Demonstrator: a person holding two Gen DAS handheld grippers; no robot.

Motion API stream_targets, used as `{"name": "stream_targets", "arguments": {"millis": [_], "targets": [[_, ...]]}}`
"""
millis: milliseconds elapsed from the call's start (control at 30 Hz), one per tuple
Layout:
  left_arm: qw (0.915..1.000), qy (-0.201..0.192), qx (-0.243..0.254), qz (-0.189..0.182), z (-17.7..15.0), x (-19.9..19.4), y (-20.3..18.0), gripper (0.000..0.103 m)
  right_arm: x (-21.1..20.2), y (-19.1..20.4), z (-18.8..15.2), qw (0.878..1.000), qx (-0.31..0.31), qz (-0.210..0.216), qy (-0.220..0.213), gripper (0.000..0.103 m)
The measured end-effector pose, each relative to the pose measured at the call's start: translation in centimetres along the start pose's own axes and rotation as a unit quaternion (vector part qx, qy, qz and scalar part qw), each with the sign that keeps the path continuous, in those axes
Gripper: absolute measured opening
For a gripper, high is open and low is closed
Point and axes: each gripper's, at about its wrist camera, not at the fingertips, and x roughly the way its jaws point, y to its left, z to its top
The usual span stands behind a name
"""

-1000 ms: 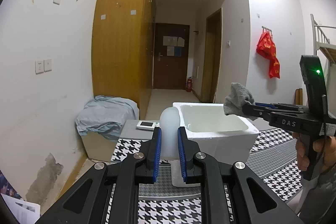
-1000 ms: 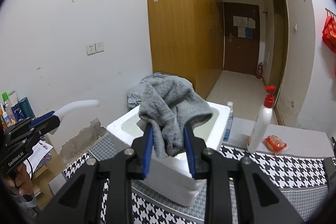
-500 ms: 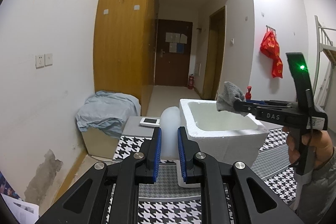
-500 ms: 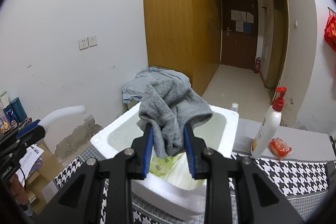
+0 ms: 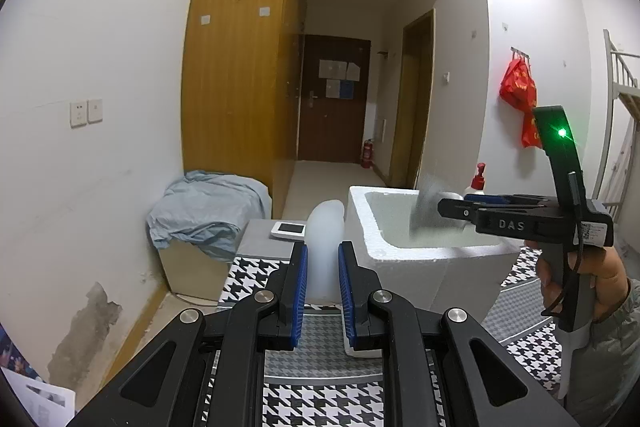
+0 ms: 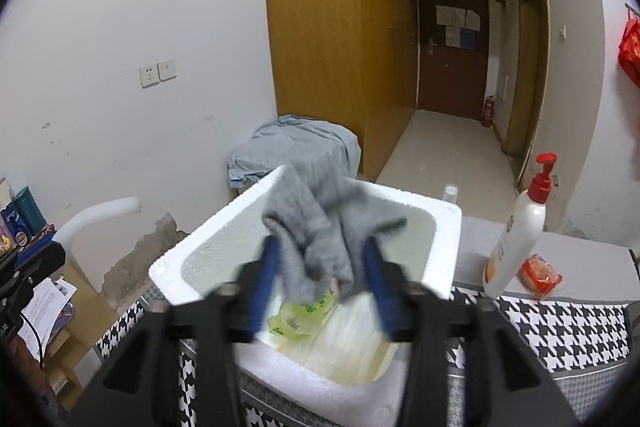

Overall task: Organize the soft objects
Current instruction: 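Open the right tool over the foam box to drop the grey sock, then lower the white foam roll into the box and open the left tool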

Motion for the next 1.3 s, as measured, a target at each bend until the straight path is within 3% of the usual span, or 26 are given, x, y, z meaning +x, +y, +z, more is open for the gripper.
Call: {"name": "stream_targets", "arguments": {"millis": [200,767,1300], "targets": [[1.0000,0.000,0.000,0.002,0.1,0.0,-0.1,0.017,-0.8,0.3,-0.1,1.000,-0.009,0.001,-0.011,0.078],[0.9994,-0.004,0.018,-0.030,1.7,1.3,-2.3,0.017,-4.2,-1.7,-1.1,0.999,0.000,-0.003,-0.039,0.082],[0.9966,0.025,0.039,-0.068,3.4,5.1,-6.3,0.017,-7.8,-5.2,-3.7,0.998,0.023,-0.018,-0.056,0.086]]}}
